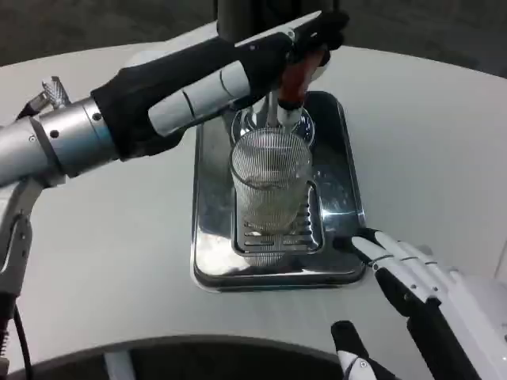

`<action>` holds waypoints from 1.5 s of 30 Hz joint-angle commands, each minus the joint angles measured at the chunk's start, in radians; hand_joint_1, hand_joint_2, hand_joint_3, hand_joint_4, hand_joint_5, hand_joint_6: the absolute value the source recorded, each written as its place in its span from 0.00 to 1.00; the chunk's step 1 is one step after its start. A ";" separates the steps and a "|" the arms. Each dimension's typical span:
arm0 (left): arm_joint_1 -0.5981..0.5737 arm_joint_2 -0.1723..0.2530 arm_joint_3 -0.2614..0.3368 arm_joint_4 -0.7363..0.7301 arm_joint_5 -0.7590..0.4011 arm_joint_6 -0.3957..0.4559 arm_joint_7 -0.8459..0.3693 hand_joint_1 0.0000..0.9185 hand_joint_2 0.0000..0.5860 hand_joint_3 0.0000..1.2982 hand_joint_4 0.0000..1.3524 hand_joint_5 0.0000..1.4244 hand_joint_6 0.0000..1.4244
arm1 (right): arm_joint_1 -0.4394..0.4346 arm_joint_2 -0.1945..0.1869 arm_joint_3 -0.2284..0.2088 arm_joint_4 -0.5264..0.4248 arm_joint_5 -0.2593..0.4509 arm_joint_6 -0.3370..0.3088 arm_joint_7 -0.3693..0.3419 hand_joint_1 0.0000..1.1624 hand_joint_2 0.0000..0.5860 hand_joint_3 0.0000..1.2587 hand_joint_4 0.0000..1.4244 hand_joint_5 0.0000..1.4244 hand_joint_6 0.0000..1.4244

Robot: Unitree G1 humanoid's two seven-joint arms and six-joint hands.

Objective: Grasp the cup under the faucet to collect the drink, then remove the cup.

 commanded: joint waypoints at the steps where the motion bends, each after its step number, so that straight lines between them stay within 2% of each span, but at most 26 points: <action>1: 0.033 0.044 -0.033 -0.038 0.074 -0.128 -0.018 0.00 0.21 0.00 0.00 0.00 0.00 | 0.013 -0.016 -0.002 0.004 -0.012 -0.019 -0.015 0.34 0.85 0.14 0.07 0.09 0.09; 4: 0.043 0.066 -0.042 -0.048 0.112 -0.193 -0.007 0.00 0.21 0.00 0.00 0.00 0.00 | 0.009 -0.039 -0.008 0.008 -0.028 -0.039 -0.020 0.34 0.85 0.14 0.07 0.08 0.08; 9: 0.048 0.093 -0.053 -0.055 0.170 -0.282 0.025 0.00 0.20 0.00 0.00 0.00 0.00 | -0.005 -0.110 -0.026 0.026 -0.087 -0.121 -0.058 0.34 0.85 0.13 0.05 0.04 0.05; 13: 0.059 0.114 -0.063 -0.070 0.190 -0.322 0.039 0.00 0.20 0.00 0.00 0.00 0.00 | 0.007 -0.129 -0.035 0.051 -0.099 -0.140 -0.074 0.35 0.85 0.12 0.05 0.03 0.04; 18: 0.073 0.142 -0.076 -0.097 0.228 -0.373 0.064 0.00 0.20 0.00 0.00 0.00 0.00 | 0.021 -0.133 -0.046 0.075 -0.098 -0.145 -0.087 0.34 0.85 0.12 0.05 0.03 0.04; 24: 0.079 0.162 -0.084 -0.104 0.243 -0.406 0.081 0.00 0.20 0.00 0.00 0.00 0.00 | 0.002 -0.157 -0.048 0.101 -0.104 -0.157 -0.095 0.39 0.66 0.11 0.05 0.03 0.06; 26: 0.080 0.167 -0.086 -0.104 0.247 -0.411 0.086 0.00 0.20 0.00 0.00 0.00 0.00 | -0.004 -0.162 -0.048 0.108 -0.111 -0.157 -0.097 0.39 0.65 0.11 0.05 0.04 0.06; 30: 0.088 0.176 -0.085 -0.115 0.253 -0.415 0.099 0.00 0.20 0.00 0.00 0.00 0.00 | -0.020 -0.154 -0.053 0.125 -0.107 -0.136 -0.090 0.40 0.61 0.10 0.05 0.04 0.06; 36: 0.104 0.184 -0.086 -0.138 0.260 -0.412 0.121 0.00 0.20 0.00 0.00 0.00 0.00 | -0.103 -0.159 -0.050 0.170 -0.031 -0.088 -0.040 0.41 0.60 0.08 0.05 0.05 0.09; 42: 0.122 0.192 -0.087 -0.163 0.263 -0.408 0.135 0.00 0.20 0.00 0.00 0.00 0.00 | -0.202 -0.127 -0.051 0.220 0.025 0.004 -0.018 0.41 0.56 0.06 0.04 0.05 0.09; 45: 0.129 0.194 -0.085 -0.174 0.260 -0.403 0.141 0.00 0.20 0.00 0.00 0.00 0.00 | -0.250 -0.097 -0.049 0.266 0.118 0.074 0.001 0.43 0.53 0.05 0.02 0.02 0.08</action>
